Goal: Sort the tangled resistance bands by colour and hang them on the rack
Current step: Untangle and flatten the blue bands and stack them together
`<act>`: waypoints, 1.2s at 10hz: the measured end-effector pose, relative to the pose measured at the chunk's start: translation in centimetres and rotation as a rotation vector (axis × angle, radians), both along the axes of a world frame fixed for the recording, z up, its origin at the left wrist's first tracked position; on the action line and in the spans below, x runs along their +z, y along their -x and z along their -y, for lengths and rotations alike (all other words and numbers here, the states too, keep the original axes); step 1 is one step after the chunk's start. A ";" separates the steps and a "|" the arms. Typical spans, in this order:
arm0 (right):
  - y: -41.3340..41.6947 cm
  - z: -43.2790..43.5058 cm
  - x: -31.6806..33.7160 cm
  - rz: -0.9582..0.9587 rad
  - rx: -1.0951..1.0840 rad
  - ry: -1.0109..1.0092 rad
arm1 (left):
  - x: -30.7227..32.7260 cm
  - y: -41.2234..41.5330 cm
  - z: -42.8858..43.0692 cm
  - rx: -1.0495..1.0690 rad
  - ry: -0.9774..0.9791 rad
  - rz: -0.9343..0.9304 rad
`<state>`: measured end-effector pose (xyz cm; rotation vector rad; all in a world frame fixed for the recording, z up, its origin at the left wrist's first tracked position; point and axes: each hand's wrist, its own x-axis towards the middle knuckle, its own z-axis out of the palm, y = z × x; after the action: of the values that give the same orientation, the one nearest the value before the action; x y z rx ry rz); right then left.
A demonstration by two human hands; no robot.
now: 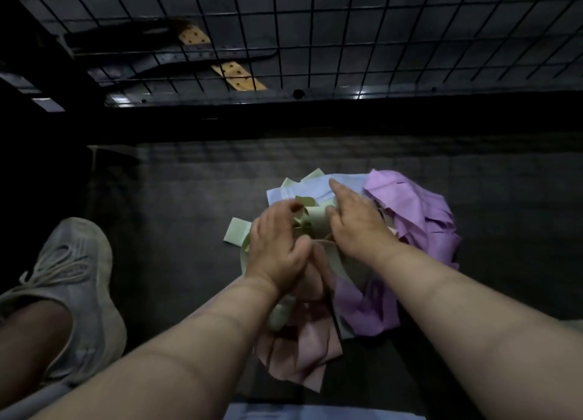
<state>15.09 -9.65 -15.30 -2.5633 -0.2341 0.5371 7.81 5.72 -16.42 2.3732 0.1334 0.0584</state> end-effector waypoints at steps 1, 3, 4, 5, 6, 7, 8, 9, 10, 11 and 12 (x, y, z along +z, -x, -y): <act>-0.9 -0.4 -0.5 -0.135 0.016 0.105 | 0.5 -3.3 -0.1 0.084 0.384 -0.152; -1.7 -0.1 -0.8 -0.085 0.052 0.222 | 2.4 -7.5 -0.2 0.650 1.179 -0.472; -2.6 -0.3 -1.2 -0.150 0.053 0.203 | -1.5 -9.4 -1.3 0.785 0.832 -0.529; -2.4 -0.2 -1.4 -0.171 0.043 0.185 | -2.9 -9.5 -1.4 0.701 0.664 -0.611; -1.3 0.0 -1.5 -0.144 0.030 0.155 | 0.0 -8.4 -0.4 0.607 0.578 -0.611; -0.2 0.6 -1.4 -0.101 -0.021 0.081 | 0.1 -8.0 -0.3 0.585 0.510 -0.584; 1.2 1.5 -1.1 -0.116 -0.009 0.041 | 2.1 -7.8 -0.2 0.536 0.321 -0.385; 1.8 2.2 0.1 -0.028 -0.111 -0.074 | 5.5 -7.5 -0.7 0.240 0.032 -0.166; 1.7 2.3 3.7 0.036 -0.236 -0.285 | 10.6 -7.1 -0.1 -0.074 -0.135 0.048; 1.6 2.1 8.5 0.199 -0.084 -0.351 | 15.7 -6.5 0.9 -0.287 -0.282 0.243; 1.5 2.8 12.9 0.429 -0.013 -0.314 | 21.0 -5.0 1.6 -0.389 -0.345 0.396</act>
<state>13.56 -12.49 -2.43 -2.3384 -0.4129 -0.0627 12.77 4.17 4.62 2.6294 -0.5677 0.3878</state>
